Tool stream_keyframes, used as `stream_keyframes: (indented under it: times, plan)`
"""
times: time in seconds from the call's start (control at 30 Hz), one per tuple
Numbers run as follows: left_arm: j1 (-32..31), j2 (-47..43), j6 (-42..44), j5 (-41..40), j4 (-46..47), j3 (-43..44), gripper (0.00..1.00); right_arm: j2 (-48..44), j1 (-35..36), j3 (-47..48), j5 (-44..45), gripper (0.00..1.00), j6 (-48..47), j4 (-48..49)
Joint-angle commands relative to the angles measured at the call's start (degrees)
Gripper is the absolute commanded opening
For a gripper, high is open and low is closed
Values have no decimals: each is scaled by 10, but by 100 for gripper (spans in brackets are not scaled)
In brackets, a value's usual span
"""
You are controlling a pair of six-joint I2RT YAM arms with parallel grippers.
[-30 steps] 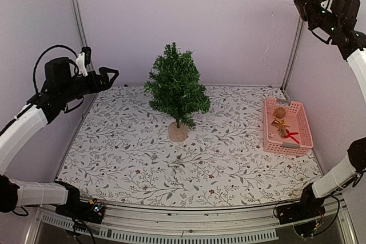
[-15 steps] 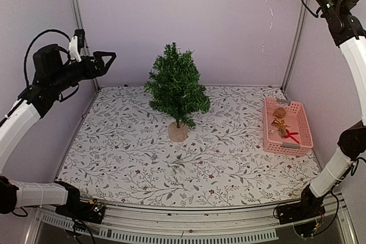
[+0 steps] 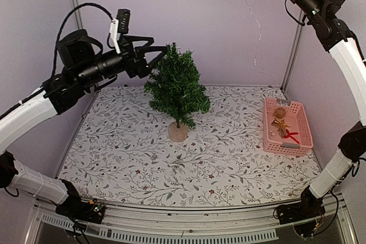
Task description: Decorate the small christmas tree
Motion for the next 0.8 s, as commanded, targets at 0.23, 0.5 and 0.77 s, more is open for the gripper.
stream_keyframes:
  times: [0.23, 0.5, 0.77]
  plan:
    - [-209, 291, 54, -94, 171, 148, 89, -100, 38, -85, 16, 0, -19, -16]
    - [-258, 485, 30, -159, 186, 304, 88, -124, 38, -84, -14, 0, -28, -29]
    - [-275, 634, 12, -211, 208, 448, 83, -169, 38, -143, -44, 0, -5, -22]
